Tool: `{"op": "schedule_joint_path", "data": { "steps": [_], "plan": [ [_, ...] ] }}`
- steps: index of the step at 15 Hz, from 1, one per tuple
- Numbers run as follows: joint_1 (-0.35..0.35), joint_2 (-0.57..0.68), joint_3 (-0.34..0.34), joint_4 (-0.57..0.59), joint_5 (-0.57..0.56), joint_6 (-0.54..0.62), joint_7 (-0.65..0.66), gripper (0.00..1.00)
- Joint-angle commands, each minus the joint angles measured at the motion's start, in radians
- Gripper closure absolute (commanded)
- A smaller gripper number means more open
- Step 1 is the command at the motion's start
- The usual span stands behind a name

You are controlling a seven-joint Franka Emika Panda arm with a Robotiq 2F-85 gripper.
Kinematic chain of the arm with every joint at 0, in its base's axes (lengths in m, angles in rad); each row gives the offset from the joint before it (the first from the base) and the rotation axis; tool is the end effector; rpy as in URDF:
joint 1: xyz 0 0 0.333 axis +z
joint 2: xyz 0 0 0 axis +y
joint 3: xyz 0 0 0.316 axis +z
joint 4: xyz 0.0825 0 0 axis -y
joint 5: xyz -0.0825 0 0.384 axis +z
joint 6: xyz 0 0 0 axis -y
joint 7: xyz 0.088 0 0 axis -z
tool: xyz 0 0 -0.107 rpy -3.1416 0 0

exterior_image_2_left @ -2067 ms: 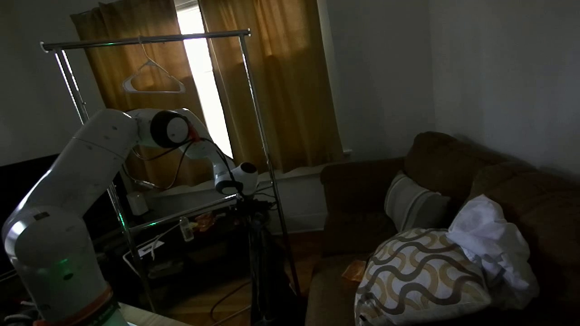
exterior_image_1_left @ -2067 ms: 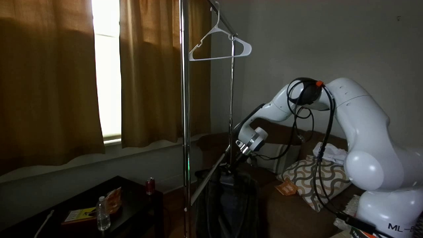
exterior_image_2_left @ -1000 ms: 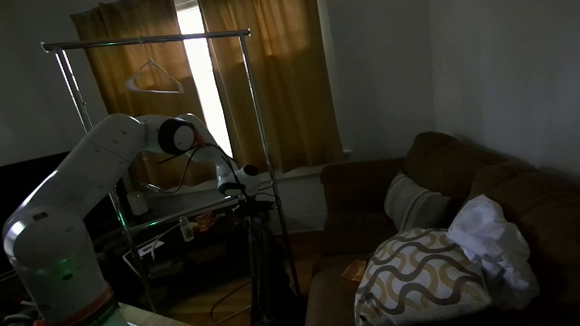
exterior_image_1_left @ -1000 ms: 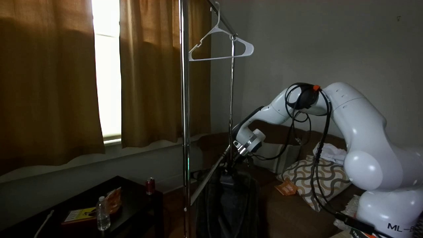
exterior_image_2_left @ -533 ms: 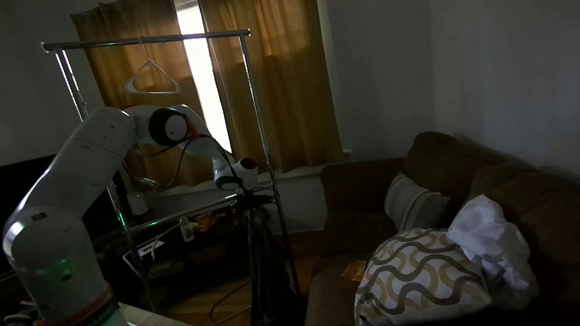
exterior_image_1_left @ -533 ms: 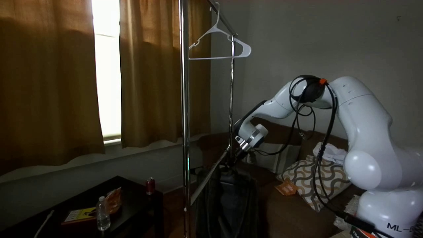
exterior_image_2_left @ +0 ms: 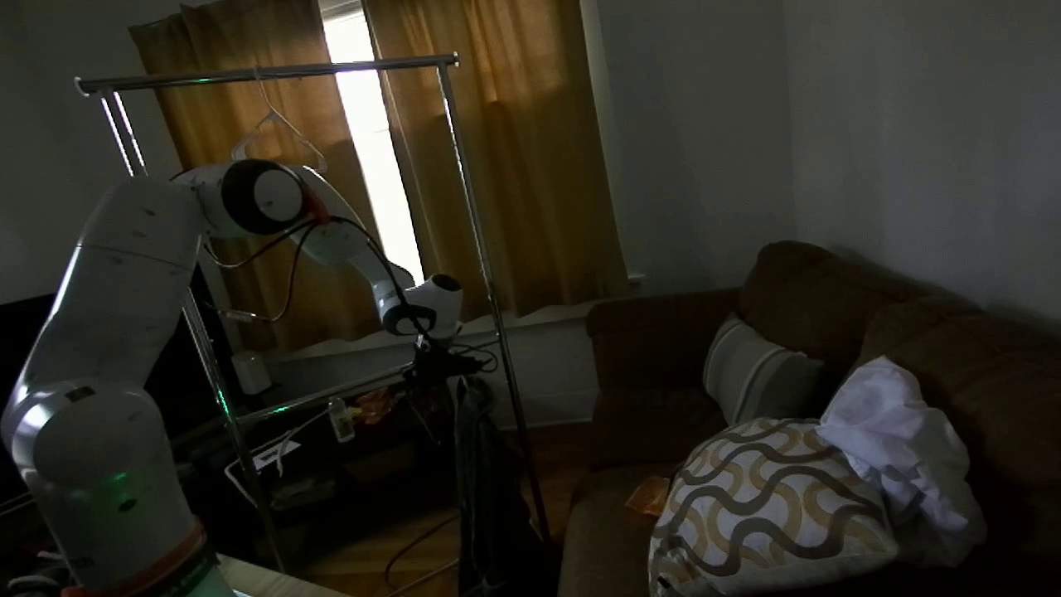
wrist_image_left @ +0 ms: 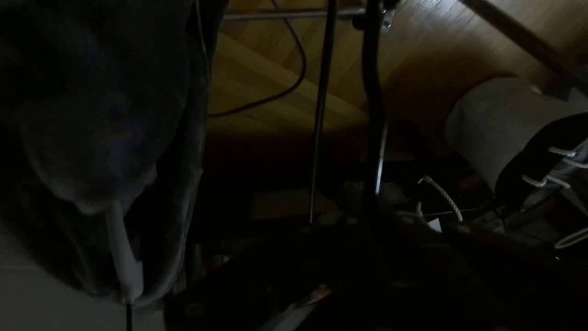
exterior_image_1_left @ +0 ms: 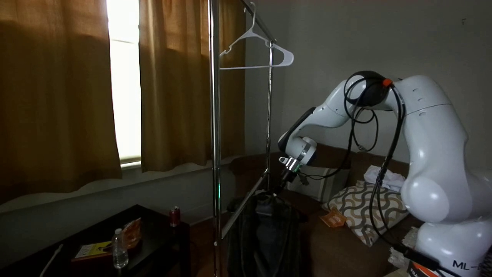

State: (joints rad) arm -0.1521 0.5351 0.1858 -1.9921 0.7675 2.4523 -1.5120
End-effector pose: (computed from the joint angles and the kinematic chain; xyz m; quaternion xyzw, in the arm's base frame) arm 0.6016 0.0187 0.1885 -0.8664 -0.4166 -0.1526 0.2293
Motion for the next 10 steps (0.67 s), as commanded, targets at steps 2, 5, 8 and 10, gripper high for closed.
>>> {"op": "schedule_joint_path", "data": {
  "steps": [2, 5, 8, 10],
  "plan": [
    [0.048, -0.147, -0.097, -0.121, -0.203, -0.113, 0.222, 0.98],
    [0.034, -0.235, -0.116, -0.163, -0.323, -0.207, 0.311, 0.98],
    [0.026, -0.347, -0.138, -0.219, -0.383, -0.274, 0.354, 0.98],
    [0.028, -0.427, -0.158, -0.255, -0.415, -0.294, 0.367, 0.98]
  ]
}}
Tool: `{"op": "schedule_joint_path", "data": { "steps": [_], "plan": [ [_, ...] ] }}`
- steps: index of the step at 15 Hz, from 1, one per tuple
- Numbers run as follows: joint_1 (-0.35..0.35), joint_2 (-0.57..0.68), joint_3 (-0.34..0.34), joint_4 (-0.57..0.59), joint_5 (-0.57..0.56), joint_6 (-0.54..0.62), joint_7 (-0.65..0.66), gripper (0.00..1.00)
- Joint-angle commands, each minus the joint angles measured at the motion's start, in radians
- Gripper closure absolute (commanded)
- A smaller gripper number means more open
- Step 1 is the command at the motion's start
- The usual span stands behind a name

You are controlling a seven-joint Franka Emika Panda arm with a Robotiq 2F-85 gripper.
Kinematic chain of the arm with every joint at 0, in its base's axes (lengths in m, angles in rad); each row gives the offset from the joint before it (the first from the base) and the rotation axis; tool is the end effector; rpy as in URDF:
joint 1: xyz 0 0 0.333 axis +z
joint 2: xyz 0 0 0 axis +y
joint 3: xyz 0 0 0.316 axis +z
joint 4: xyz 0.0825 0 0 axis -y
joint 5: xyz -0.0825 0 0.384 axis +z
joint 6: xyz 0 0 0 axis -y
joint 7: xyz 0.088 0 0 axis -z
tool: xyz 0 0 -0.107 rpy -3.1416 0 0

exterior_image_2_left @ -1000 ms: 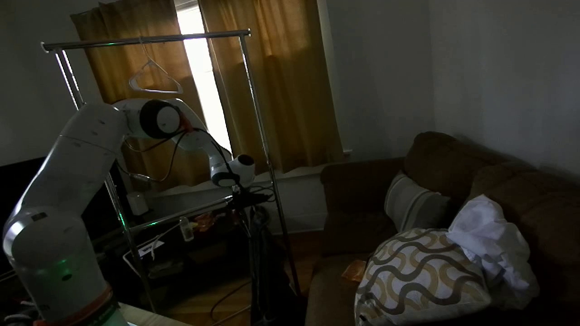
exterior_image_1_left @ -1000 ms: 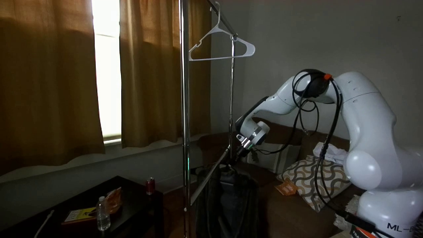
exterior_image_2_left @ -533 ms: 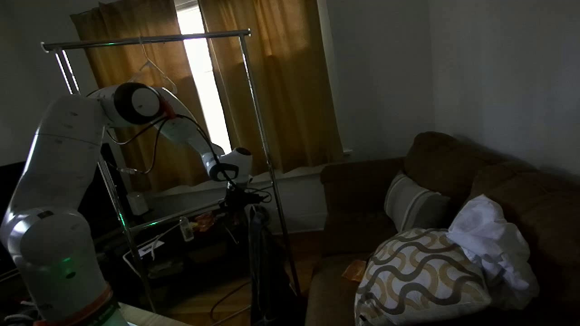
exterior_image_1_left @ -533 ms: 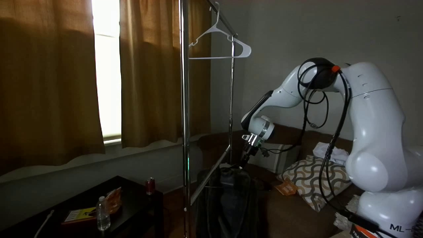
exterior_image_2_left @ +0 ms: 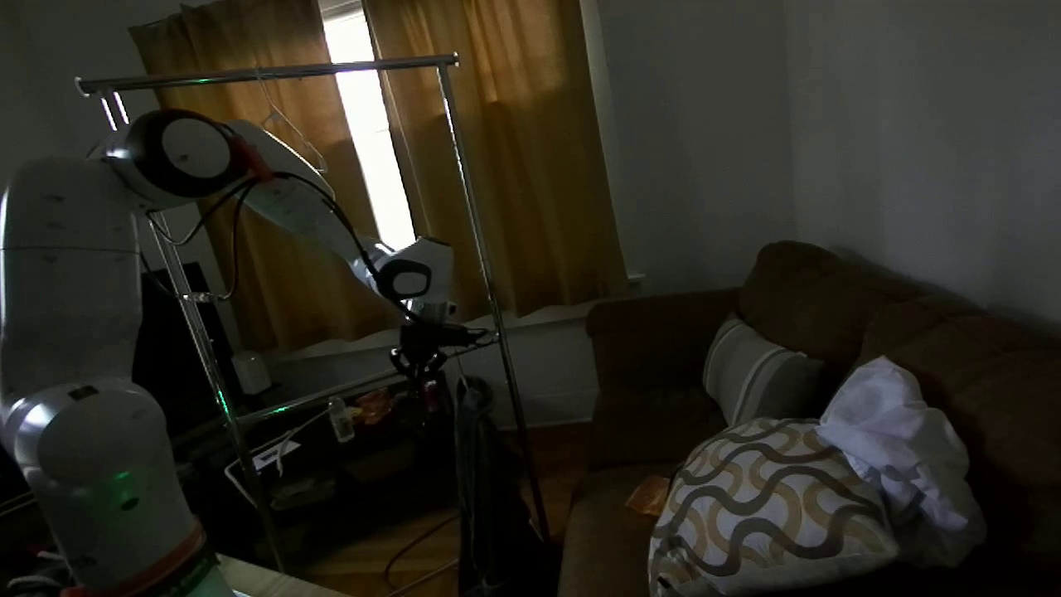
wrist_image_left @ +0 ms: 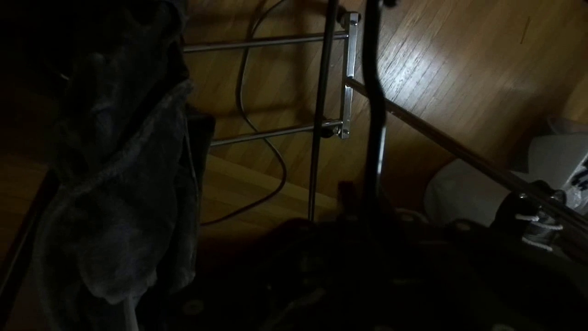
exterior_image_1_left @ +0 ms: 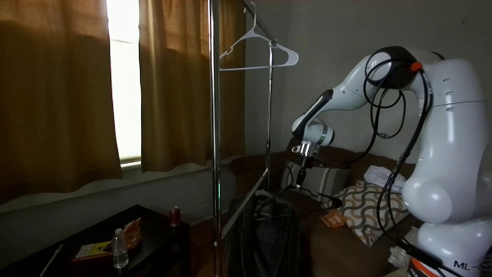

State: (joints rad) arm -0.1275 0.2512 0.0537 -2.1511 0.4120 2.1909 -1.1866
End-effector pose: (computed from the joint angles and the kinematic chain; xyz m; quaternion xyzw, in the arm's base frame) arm 0.5436 -0.0258 0.2697 -0.8974 -0.3981 -0.0101 0.1901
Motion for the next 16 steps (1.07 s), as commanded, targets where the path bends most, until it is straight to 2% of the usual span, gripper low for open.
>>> {"op": "schedule_joint_path", "data": {
  "steps": [1, 8, 14, 16],
  "plan": [
    [0.007, -0.178, -0.037, -0.11, -0.082, -0.037, 0.056, 0.98],
    [0.02, -0.417, -0.096, -0.199, -0.181, -0.04, 0.115, 0.98],
    [0.05, -0.6, -0.145, -0.25, -0.155, -0.019, 0.08, 0.98],
    [0.068, -0.627, -0.164, -0.248, -0.143, -0.006, 0.062, 0.98]
  ]
}}
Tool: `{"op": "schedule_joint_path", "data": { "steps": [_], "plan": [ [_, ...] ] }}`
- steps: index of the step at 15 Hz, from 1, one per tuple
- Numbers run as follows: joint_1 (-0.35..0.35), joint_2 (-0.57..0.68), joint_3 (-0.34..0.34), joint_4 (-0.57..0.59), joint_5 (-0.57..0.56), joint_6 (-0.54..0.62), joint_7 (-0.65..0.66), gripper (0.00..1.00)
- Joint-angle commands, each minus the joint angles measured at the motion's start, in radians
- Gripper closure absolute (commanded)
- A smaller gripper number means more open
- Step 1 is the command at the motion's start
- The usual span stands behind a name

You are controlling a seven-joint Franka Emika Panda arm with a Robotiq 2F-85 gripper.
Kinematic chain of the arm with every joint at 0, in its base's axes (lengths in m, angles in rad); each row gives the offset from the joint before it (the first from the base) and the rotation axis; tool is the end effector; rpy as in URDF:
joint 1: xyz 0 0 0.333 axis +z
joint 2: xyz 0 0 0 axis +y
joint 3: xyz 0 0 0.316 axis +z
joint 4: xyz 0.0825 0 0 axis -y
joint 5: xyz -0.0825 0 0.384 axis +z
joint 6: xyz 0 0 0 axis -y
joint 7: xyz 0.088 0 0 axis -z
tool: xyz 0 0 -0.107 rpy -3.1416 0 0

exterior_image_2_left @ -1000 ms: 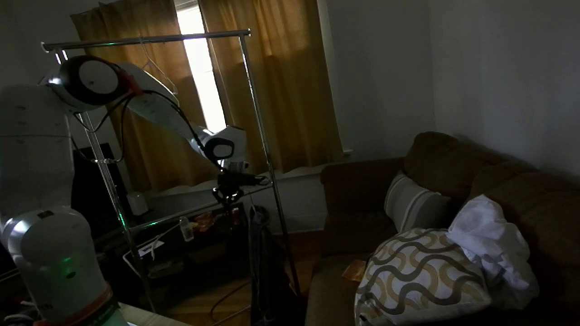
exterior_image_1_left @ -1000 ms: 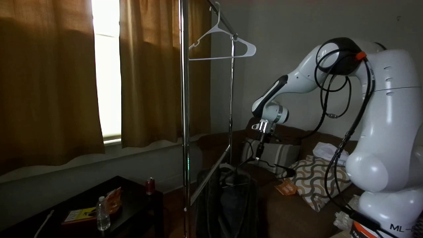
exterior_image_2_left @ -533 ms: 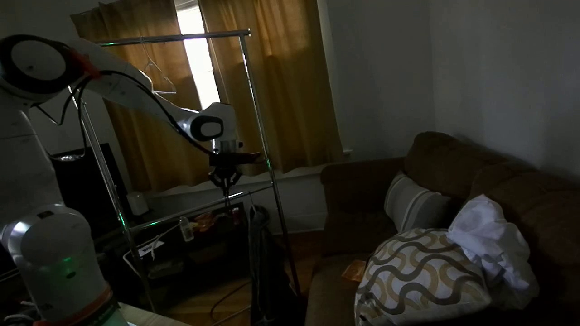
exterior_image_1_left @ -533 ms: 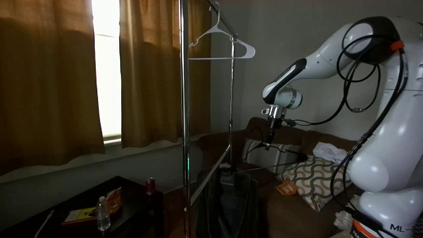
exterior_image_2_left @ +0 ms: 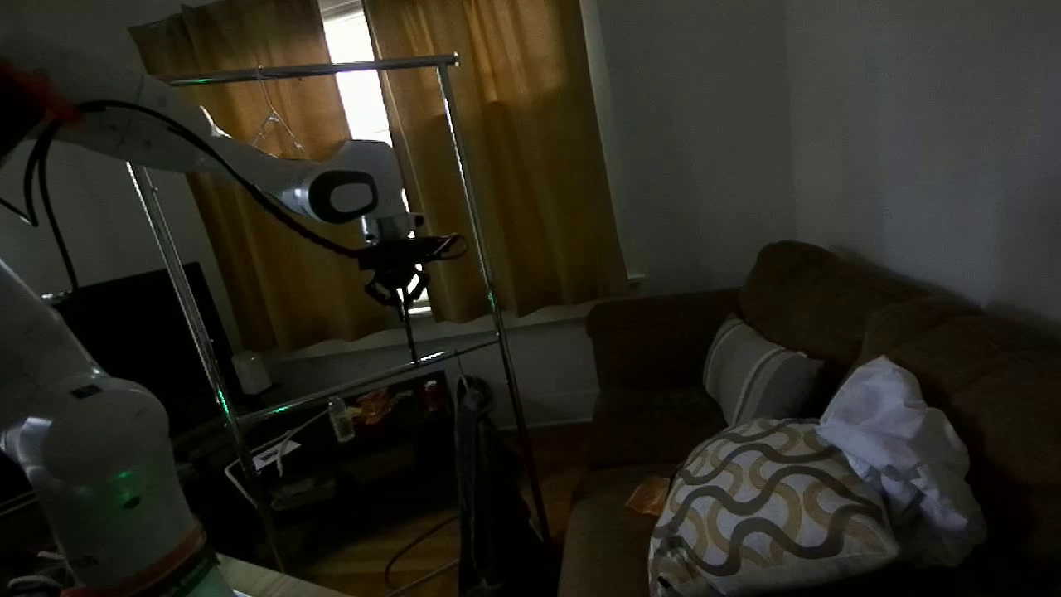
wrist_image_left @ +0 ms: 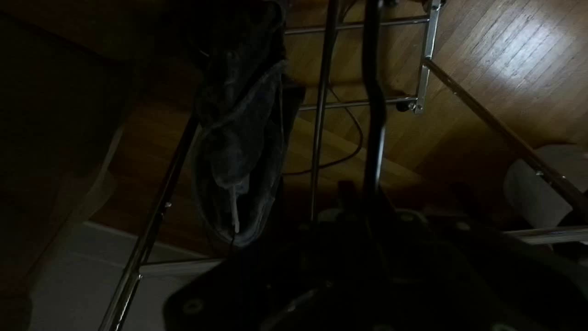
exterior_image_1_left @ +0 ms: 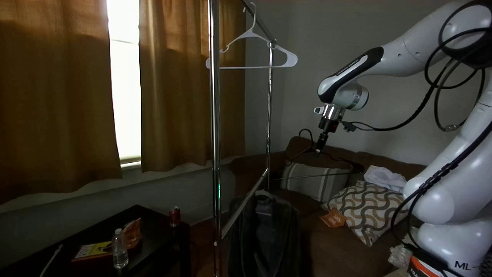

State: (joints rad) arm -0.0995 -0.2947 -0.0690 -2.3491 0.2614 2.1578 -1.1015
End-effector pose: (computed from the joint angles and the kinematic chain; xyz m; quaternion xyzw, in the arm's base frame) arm 0.4597 -0.0688 0.4576 -0.9129 -0.3863 -0.1127 0.0686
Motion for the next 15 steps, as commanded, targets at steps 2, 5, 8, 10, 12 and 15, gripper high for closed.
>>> {"op": "schedule_joint_path", "data": {
  "steps": [2, 5, 8, 10, 12, 15],
  "plan": [
    [0.069, -0.094, -0.061, -0.045, 0.035, 0.053, -0.056, 0.98],
    [0.126, -0.079, -0.084, -0.021, 0.095, 0.12, -0.136, 0.98],
    [0.194, -0.051, -0.095, -0.008, 0.185, 0.224, -0.254, 0.98],
    [0.177, -0.06, -0.082, -0.006, 0.157, 0.209, -0.207, 0.92],
    [0.2, -0.047, -0.083, -0.006, 0.19, 0.246, -0.247, 0.92],
    [0.203, -0.04, -0.086, -0.005, 0.196, 0.251, -0.26, 0.92]
  ]
}}
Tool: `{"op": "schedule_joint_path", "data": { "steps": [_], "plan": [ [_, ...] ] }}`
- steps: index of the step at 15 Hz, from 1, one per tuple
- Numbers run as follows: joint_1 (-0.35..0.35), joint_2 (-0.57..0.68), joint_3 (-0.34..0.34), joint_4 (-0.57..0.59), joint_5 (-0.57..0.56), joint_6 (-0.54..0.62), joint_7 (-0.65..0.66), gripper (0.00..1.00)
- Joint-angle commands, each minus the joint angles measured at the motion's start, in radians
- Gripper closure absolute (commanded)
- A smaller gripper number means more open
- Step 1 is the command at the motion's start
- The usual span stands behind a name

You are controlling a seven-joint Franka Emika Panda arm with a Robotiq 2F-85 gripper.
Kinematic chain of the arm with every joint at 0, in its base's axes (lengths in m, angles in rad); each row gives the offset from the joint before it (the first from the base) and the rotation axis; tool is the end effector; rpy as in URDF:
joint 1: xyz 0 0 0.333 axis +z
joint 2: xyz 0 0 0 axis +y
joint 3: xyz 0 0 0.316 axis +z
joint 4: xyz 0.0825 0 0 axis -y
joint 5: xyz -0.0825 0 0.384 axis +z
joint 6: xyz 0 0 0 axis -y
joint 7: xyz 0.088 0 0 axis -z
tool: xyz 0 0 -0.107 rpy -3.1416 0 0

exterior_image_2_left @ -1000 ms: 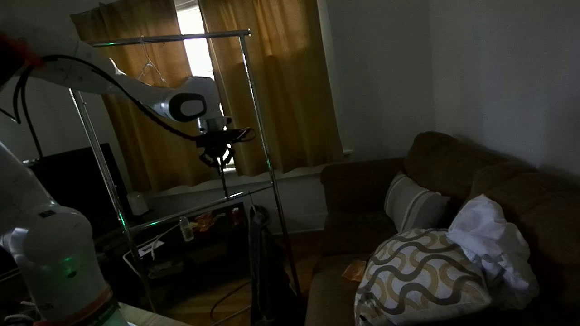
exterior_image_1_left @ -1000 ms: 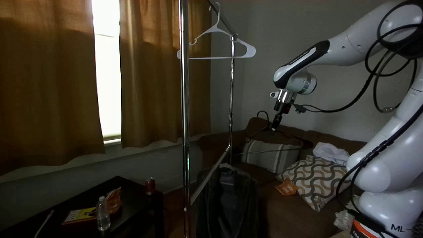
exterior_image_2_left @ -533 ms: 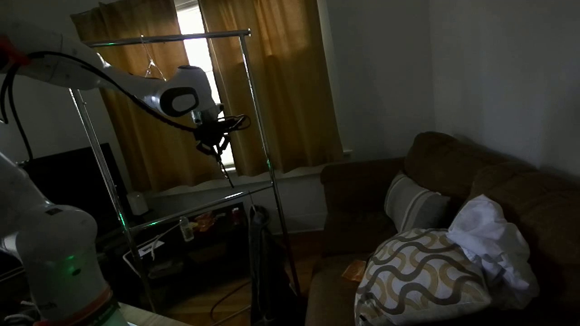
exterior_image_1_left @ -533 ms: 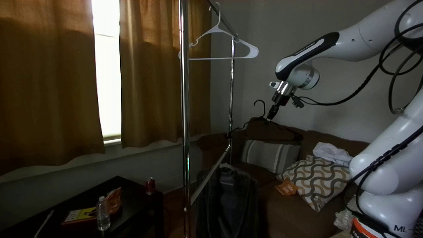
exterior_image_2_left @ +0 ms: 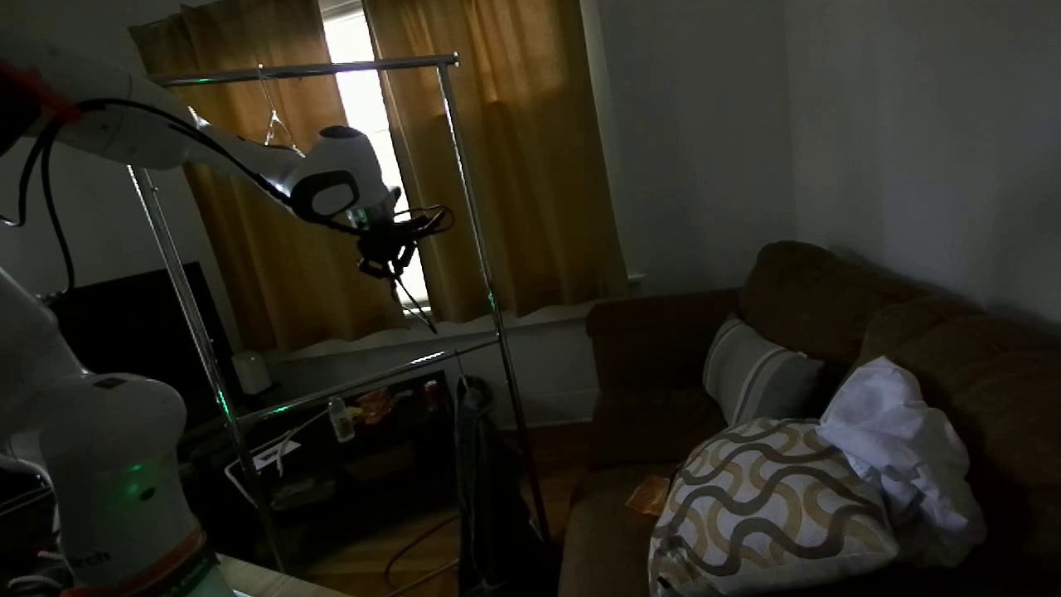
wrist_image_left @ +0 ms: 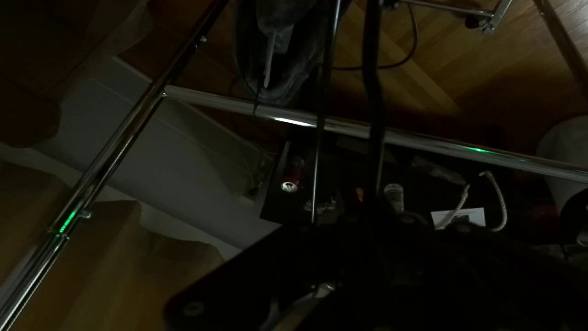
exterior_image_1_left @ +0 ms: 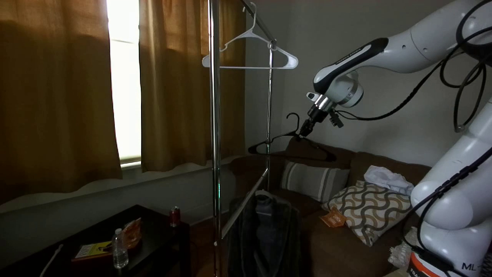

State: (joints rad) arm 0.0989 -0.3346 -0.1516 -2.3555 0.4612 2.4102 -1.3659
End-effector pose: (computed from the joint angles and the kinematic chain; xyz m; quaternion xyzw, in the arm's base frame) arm 0.4780 -0.0268 0.4990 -0.8379 -0.4711 -0.2730 0.0382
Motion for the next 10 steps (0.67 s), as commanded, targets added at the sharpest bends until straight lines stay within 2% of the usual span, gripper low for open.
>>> {"op": "schedule_joint_path", "data": {
  "steps": [1, 2, 10],
  "plan": [
    [0.004, 0.0, -0.005, 0.001, -0.004, -0.001, 0.002, 0.92],
    [0.004, 0.0, -0.006, 0.002, -0.004, -0.001, 0.001, 0.98],
    [-0.002, -0.064, -0.035, 0.086, 0.026, -0.085, 0.101, 0.98]
  ]
}}
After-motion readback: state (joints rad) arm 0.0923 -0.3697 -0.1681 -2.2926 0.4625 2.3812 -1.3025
